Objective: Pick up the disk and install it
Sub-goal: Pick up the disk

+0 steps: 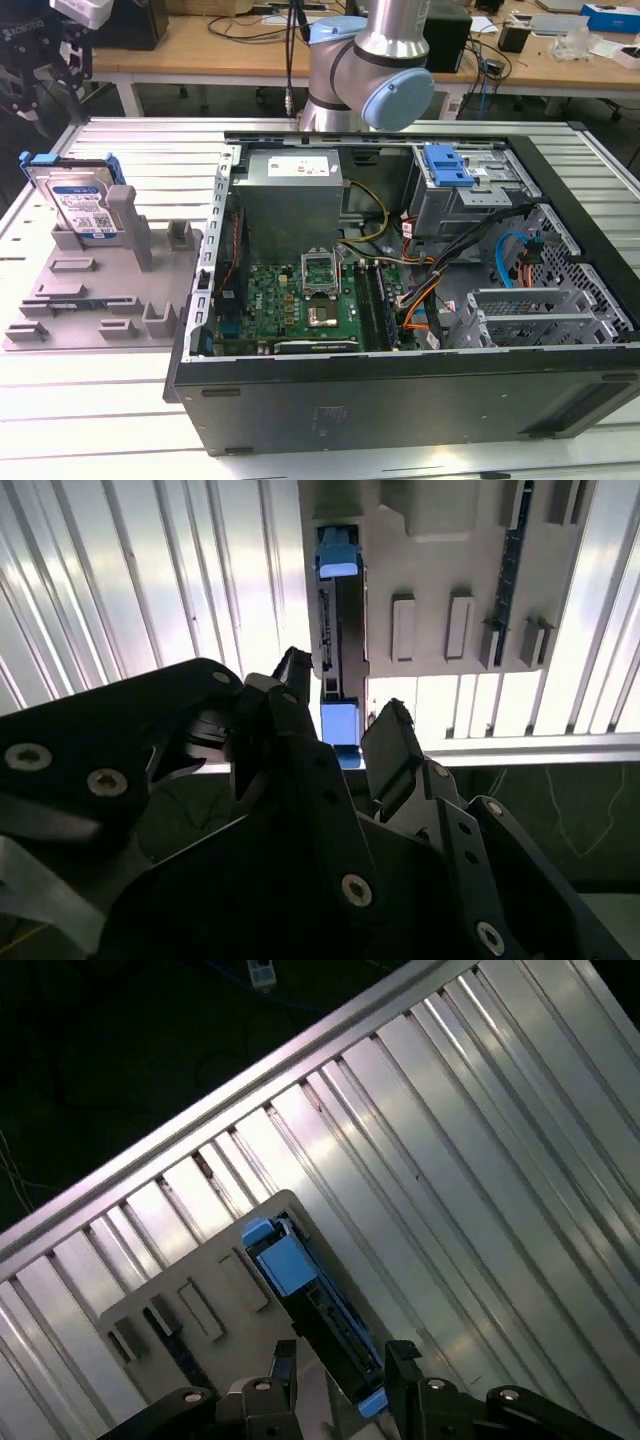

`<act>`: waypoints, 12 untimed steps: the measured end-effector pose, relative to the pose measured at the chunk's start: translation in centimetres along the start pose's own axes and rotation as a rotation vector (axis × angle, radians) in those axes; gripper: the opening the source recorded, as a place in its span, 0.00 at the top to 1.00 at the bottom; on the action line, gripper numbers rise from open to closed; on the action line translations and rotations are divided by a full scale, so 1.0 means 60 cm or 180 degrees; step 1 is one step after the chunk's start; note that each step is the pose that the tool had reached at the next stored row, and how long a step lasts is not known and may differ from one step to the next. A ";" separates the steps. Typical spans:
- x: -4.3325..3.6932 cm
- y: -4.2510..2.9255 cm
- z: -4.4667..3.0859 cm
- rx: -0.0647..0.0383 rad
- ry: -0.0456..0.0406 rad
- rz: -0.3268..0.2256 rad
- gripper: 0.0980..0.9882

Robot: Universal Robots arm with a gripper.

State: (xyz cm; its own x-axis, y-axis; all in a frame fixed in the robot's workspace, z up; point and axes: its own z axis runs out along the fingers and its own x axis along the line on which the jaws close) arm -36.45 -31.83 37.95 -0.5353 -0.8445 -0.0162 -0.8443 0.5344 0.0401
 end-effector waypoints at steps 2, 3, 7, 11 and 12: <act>0.000 0.000 0.001 -0.0002 0.0006 -0.0140 0.57; 0.000 0.000 0.001 -0.0003 0.0008 -0.0199 0.57; 0.000 0.000 0.002 -0.0008 0.0021 -0.0510 0.57; 0.000 0.000 0.002 -0.0013 0.0031 -0.0763 0.57; 0.000 0.000 0.002 -0.0013 0.0033 -0.0819 0.57</act>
State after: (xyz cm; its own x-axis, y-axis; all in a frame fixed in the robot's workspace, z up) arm -36.45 -31.82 37.81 -0.3025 -0.9530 -0.0162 -0.9526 0.3017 0.0401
